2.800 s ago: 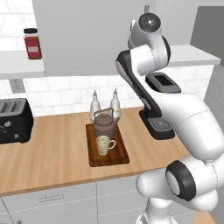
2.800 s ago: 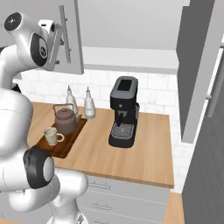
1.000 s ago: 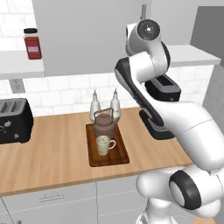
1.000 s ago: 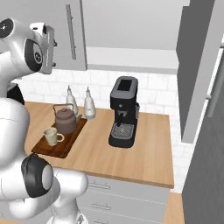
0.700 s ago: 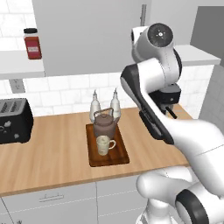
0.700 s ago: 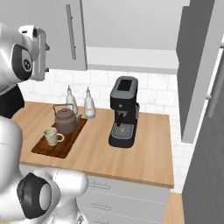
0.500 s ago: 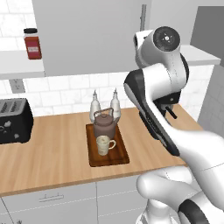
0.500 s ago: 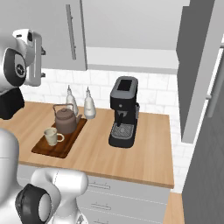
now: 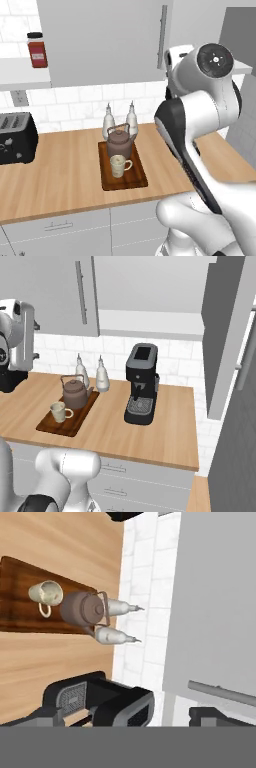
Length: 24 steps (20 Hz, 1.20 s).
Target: Pick the kettle from the counter and place it on the tray. Then pick the mug from the cabinet and place it on the tray. Then close the cabinet doors.
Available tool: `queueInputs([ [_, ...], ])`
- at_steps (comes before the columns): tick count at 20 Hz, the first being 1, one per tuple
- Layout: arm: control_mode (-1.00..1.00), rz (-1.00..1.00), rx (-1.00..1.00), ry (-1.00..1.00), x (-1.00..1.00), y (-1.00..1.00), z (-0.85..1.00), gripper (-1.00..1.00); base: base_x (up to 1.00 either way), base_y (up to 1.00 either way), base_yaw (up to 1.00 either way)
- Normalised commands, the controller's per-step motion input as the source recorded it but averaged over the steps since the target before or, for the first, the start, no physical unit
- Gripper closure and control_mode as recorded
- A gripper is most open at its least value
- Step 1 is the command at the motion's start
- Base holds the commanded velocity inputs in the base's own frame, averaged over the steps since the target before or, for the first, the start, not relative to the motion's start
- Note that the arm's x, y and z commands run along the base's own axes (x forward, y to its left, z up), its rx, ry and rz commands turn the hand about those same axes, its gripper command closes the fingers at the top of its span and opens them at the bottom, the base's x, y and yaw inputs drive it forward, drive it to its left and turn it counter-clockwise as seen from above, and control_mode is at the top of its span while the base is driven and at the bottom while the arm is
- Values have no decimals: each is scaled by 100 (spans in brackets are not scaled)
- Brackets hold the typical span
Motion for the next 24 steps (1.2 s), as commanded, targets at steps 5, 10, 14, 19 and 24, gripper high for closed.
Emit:
queueInputs([
  [5,-100,-4,-6,0,-49,-21,-14,-100,0,0,0],
  [10,-100,-26,-4,0,-30,-39,-4,-100,0,0,0],
  [14,-100,-30,1,0,-33,-72,-1,-100,0,0,0],
  [19,-100,-25,4,0,-26,-88,0,-100,0,0,0],
  [24,-100,-19,8,0,-21,-95,0,-100,0,0,0],
])
